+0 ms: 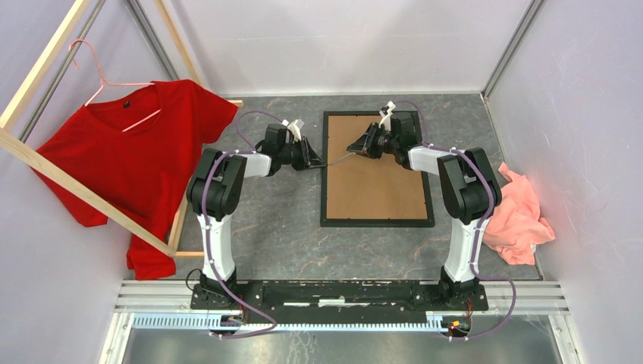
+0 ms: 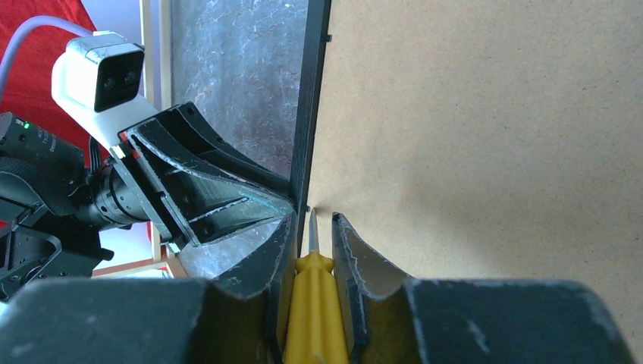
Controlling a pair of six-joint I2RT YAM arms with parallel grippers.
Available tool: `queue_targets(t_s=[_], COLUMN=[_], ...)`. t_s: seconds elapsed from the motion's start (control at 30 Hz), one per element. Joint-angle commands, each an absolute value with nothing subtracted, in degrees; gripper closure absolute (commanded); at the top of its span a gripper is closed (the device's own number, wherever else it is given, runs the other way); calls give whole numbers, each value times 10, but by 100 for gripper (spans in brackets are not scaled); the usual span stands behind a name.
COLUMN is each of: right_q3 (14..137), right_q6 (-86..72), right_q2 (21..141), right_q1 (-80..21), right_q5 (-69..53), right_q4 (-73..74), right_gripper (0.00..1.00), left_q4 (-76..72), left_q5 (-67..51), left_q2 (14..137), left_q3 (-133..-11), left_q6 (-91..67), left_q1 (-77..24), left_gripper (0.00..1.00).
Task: Take the photo out of the frame
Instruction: Release the photo frame item from the photo frame.
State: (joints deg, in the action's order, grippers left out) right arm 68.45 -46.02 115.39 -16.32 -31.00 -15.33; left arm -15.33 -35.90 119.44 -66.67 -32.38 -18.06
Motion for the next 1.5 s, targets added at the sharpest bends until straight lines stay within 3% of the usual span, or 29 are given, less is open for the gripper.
queue_targets(t_s=[0.0, 0.97, 1.47], right_q3=[673, 668, 648], right_q6=[-445, -460, -518], right_q2=[1180, 1224, 1140], right_q1=[-169, -193, -231], right_q5=[-289, -358, -382], right_q4=[-145, -157, -207], right_gripper=[100, 100, 100], left_q4=[-149, -152, -128], left_q5=[-348, -335, -283], left_q2=[1195, 1203, 1210], left_q3=[-668, -660, -659], left_q6=[-330, -337, -340], left_q1=[-190, -195, -199], left_gripper=[73, 74, 75])
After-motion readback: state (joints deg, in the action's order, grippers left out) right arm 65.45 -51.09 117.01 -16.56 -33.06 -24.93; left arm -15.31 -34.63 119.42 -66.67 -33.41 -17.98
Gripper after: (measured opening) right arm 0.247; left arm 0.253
